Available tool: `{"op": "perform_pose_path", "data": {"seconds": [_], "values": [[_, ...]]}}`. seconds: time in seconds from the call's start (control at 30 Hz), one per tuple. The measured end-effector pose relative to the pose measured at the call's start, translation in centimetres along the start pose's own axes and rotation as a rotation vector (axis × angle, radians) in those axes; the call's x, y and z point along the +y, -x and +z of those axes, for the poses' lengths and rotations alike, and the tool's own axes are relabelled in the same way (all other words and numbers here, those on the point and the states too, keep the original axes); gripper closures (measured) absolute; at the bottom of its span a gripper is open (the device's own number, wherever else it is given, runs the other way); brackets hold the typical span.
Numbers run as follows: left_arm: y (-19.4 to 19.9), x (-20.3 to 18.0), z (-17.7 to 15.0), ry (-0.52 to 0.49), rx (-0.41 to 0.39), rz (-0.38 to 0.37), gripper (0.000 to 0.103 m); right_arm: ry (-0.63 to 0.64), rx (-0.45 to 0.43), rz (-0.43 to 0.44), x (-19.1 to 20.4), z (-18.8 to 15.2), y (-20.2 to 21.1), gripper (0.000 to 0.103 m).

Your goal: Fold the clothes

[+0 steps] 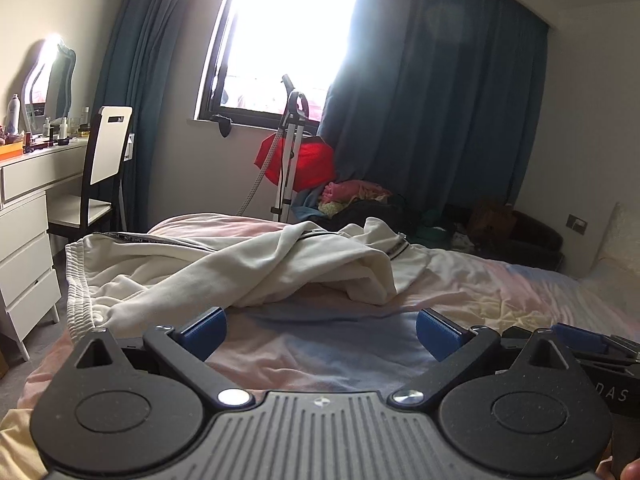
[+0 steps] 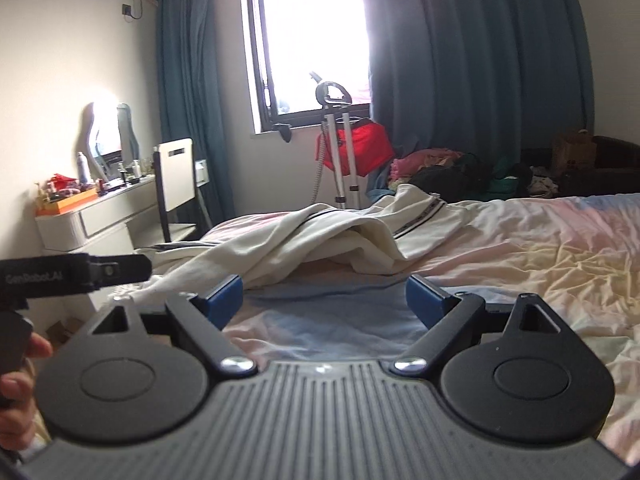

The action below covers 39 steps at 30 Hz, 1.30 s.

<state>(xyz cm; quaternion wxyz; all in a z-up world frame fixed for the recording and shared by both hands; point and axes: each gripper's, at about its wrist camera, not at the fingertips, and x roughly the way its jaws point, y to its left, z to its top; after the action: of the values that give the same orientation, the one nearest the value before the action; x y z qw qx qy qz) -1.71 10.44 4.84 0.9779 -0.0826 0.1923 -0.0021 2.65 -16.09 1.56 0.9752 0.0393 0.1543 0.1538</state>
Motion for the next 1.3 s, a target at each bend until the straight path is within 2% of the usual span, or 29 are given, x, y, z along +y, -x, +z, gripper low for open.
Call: {"op": "perform_pose_path", "data": {"seconds": [0.17, 0.3, 0.4, 0.5, 0.6, 0.7, 0.8, 0.9, 0.93, 0.97, 1.0, 1.03, 1.07, 1.13, 1.2, 1.3], "values": [[-2.7, 0.7, 1.6, -0.031, 0.014, 0.032, 0.001, 0.019, -0.026, -0.021, -0.8, 0.6, -1.2, 0.013], [-8.0, 0.8, 2.9, -0.127, 0.041, 0.083, 0.001, -0.038, -0.048, -0.019, -2.2, 2.6, -3.6, 0.013], [-14.3, 1.3, 3.7, -0.136, 0.093, 0.091, 0.003, -0.073, -0.070, -0.057, -3.1, 3.0, -5.7, 0.013], [-21.9, 1.9, 4.6, -0.136, 0.135, 0.105, 0.005, -0.056, -0.056, -0.085, -4.1, 1.7, -8.1, 0.013], [-29.8, 2.7, 5.9, -0.159, 0.148, 0.121, 0.009, 0.035, -0.048, -0.125, -5.5, -0.3, -10.7, 0.013], [-37.2, 3.2, 7.3, -0.203, 0.147, 0.124, 0.012, 0.019, 0.007, -0.163, -7.6, -1.4, -13.4, 0.013], [-44.0, 4.3, 8.9, -0.136, 0.176, 0.108, 0.017, -0.031, 0.051, -0.173, -9.6, -2.4, -15.9, 0.013], [-49.1, 5.5, 10.0, -0.046, 0.216, 0.094, 0.031, -0.065, 0.078, -0.181, -10.6, -3.1, -18.0, 0.013], [-50.3, 5.8, 10.2, -0.014, 0.239, 0.079, 0.051, -0.070, 0.093, -0.188, -10.9, -3.4, -18.8, 0.013], [-51.2, 6.0, 10.4, 0.007, 0.264, 0.062, 0.069, -0.076, 0.108, -0.195, -11.1, -3.7, -19.6, 0.013], [-51.3, 5.7, 10.6, -0.007, 0.264, 0.057, 0.075, -0.084, 0.123, -0.201, -11.3, -4.0, -20.3, 0.013], [-51.1, 5.4, 10.7, -0.029, 0.257, 0.056, 0.086, -0.102, 0.135, -0.205, -11.7, -4.2, -20.8, 0.013], [-51.0, 5.1, 10.9, -0.051, 0.250, 0.055, 0.093, -0.117, 0.144, -0.210, -11.9, -4.3, -21.2, 0.013], [-48.9, 3.9, 10.9, -0.101, 0.202, 0.035, 0.094, -0.129, 0.151, -0.215, -12.0, -4.4, -21.5, 0.013], [-45.0, 2.1, 10.7, -0.172, 0.136, 0.019, 0.095, -0.126, 0.149, -0.217, -11.9, -4.3, -21.2, 0.013], [-38.1, -0.3, 9.5, -0.248, 0.041, -0.055, 0.095, -0.145, 0.164, -0.206, -12.0, -3.7, -20.2, 0.013]]}}
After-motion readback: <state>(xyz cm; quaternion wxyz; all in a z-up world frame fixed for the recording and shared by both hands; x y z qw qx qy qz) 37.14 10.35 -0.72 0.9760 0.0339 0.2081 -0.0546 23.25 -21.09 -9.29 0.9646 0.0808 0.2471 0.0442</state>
